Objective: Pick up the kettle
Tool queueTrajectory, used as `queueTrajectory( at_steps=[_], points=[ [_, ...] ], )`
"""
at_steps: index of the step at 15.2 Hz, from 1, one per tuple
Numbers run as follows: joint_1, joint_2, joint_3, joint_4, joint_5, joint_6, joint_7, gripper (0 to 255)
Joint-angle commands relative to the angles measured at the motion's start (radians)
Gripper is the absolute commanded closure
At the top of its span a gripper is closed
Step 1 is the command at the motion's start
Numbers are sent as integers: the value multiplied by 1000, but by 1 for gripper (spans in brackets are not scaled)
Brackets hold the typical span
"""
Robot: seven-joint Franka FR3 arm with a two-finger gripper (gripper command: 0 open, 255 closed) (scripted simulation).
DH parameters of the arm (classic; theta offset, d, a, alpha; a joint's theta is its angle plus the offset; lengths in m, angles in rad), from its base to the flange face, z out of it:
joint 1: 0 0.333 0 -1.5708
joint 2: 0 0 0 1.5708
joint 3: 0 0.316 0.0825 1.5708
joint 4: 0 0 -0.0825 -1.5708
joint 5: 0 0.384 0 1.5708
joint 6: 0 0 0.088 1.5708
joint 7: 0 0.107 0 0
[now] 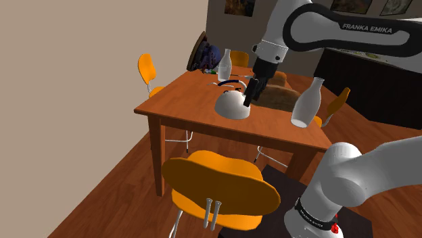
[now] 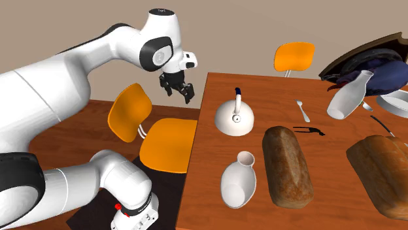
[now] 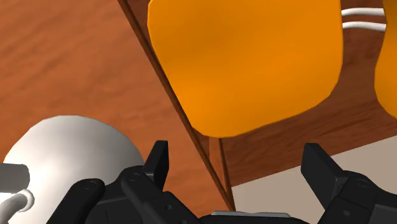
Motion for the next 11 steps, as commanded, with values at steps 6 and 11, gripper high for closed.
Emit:
queueTrajectory(
  at_steps=[6,11],
  points=[
    [0,133,-112,121,-51,-6,-189,0],
    [11,294,-214,283,-70,-22,-377,0]
  ],
)
